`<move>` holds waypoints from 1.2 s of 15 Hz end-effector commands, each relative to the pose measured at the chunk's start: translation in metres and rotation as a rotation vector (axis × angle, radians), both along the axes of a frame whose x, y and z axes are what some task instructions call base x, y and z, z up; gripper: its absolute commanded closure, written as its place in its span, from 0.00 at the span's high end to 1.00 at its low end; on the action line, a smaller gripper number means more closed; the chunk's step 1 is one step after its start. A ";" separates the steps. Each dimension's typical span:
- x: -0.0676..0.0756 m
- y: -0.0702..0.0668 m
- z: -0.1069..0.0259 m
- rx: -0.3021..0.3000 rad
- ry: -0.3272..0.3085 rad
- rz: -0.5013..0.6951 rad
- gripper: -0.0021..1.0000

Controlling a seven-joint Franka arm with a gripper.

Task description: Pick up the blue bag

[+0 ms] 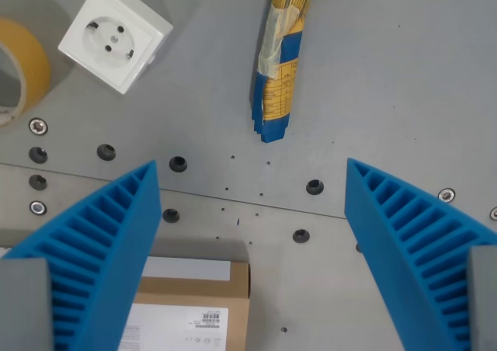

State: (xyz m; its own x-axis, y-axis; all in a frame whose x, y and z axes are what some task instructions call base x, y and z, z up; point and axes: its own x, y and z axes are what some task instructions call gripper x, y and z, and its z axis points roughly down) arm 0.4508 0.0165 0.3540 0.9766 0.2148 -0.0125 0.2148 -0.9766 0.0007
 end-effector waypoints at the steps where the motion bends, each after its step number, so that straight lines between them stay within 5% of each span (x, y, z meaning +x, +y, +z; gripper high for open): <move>1: 0.000 0.000 0.002 0.000 -0.005 0.001 1.00; 7: 0.001 -0.001 -0.006 0.002 -0.014 -0.015 1.00; 18: 0.008 -0.017 -0.060 0.019 -0.103 -0.106 1.00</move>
State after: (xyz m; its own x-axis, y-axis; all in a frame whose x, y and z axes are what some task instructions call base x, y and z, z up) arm 0.4640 0.0032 0.3010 0.9836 0.1784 -0.0258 0.1784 -0.9840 -0.0042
